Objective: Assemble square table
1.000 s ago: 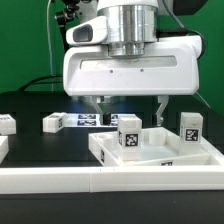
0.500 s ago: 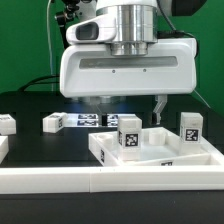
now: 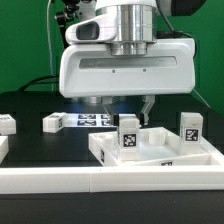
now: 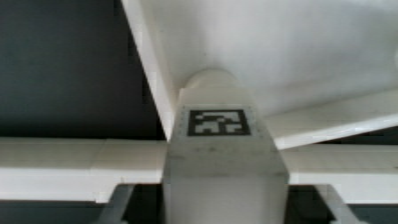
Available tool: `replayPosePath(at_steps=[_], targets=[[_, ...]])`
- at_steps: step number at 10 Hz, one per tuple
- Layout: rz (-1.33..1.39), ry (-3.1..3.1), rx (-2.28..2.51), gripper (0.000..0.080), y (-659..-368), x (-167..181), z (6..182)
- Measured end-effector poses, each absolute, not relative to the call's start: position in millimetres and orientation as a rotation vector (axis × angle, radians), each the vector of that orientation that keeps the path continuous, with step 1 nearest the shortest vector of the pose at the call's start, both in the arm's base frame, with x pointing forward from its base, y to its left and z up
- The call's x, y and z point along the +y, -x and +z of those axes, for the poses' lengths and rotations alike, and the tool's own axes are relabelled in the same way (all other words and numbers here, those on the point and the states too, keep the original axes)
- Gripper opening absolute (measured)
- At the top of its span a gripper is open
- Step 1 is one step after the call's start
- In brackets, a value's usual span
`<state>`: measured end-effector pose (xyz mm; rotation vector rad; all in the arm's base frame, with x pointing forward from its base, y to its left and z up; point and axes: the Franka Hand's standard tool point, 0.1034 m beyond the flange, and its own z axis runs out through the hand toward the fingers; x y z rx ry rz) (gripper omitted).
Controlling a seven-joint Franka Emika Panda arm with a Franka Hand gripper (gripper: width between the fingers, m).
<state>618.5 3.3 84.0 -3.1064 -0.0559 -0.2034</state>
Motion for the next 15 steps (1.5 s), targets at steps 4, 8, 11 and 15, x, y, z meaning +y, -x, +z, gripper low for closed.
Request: replayPosePath(at_steps=[4,8,11,15], targets=[[-0.197,3.070,0.326,0.0286,-618.4,1.1,84.0],[-0.193,2.903,0.978,0.0288,-617.1,1.3,83.0],[-0.191,2.677,1.447,0.0288,-617.0,2.7,82.4],[-0.163,2.420,1.822,0.0288,-616.4,2.5,82.6]])
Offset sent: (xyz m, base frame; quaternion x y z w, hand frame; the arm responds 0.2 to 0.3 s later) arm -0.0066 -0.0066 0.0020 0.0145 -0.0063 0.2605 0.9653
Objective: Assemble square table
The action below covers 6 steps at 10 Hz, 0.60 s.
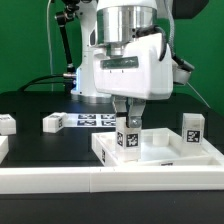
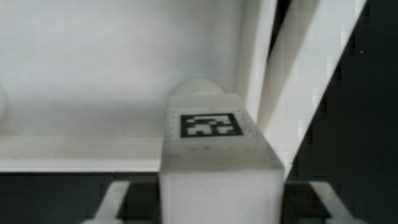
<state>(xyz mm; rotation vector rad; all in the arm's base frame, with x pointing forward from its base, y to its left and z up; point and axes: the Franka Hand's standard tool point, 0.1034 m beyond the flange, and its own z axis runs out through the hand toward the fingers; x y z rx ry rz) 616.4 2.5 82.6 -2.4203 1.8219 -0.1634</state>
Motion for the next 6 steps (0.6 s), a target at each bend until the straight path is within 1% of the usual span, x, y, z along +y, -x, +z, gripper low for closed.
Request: replayPosePath(at_steps=[2,4,5,6], targets=[[-0.150,2.311,1.942,0.0288,-616.2,2.3,82.5],[-0.157,2.342,1.905,0.0288,-616.6,2.4,82.6],[-0.161,2.380,1.861,0.0442,-616.7,2.2,82.7],[-0.164,2.417,1.815,0.0569,-616.7,1.9,82.7]])
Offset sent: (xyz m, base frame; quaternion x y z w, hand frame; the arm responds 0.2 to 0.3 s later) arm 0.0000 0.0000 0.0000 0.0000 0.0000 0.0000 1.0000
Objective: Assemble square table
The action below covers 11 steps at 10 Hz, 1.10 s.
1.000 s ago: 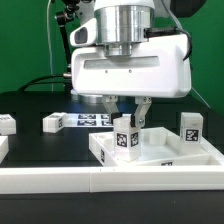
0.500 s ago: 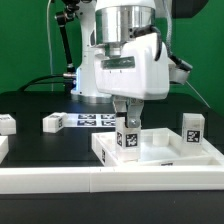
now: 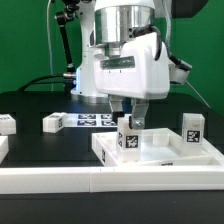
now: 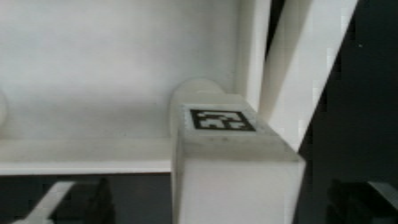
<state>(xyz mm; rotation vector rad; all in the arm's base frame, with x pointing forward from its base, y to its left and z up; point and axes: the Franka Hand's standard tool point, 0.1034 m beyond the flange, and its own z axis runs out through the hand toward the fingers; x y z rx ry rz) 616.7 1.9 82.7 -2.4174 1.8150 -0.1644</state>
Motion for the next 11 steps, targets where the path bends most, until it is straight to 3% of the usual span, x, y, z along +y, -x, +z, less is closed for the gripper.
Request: replayPosePath(at_steps=[1,11], targets=[[-0.171,2.489,1.722,0.0635,-616.7,2.3,82.7],[-0.234,3.055,0.498,0.0649,-619.1,6.0,84.2]])
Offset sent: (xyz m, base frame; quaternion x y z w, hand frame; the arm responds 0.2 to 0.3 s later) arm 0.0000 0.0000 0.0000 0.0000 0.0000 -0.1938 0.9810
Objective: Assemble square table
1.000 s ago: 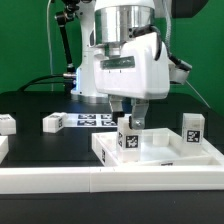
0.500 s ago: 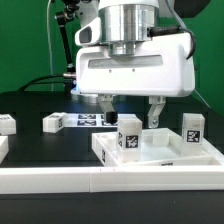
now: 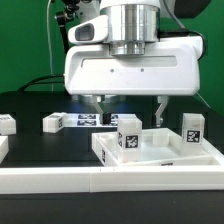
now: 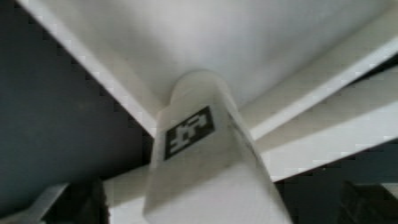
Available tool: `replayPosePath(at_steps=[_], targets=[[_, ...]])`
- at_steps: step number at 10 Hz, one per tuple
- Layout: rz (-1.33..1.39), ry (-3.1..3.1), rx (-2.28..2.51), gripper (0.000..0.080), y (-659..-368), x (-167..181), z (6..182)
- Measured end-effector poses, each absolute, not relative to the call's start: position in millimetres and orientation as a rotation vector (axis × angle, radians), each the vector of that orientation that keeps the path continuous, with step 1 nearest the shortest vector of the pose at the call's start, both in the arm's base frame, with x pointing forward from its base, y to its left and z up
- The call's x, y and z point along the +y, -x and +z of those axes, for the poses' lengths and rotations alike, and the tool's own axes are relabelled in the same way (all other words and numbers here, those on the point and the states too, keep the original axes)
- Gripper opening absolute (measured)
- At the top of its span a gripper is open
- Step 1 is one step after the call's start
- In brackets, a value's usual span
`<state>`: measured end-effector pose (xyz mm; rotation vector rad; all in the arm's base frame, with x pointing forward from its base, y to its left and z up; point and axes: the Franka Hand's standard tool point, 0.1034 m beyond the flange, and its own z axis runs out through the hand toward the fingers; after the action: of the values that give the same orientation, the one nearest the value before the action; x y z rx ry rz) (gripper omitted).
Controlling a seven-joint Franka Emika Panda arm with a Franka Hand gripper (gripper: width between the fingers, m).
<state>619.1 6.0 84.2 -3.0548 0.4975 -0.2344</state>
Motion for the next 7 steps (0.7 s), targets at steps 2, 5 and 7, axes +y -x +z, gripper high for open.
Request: replayPosePath(at_steps=[2,5,7], targets=[[-0.240,3.092,0.307,0.0649,-618.4,5.0,82.6],[-0.238,3.137,0.005,0.0649,-617.7,4.1,81.6],[-0.238,3.145,-0.115,0.0649,-617.7,2.6,81.6]])
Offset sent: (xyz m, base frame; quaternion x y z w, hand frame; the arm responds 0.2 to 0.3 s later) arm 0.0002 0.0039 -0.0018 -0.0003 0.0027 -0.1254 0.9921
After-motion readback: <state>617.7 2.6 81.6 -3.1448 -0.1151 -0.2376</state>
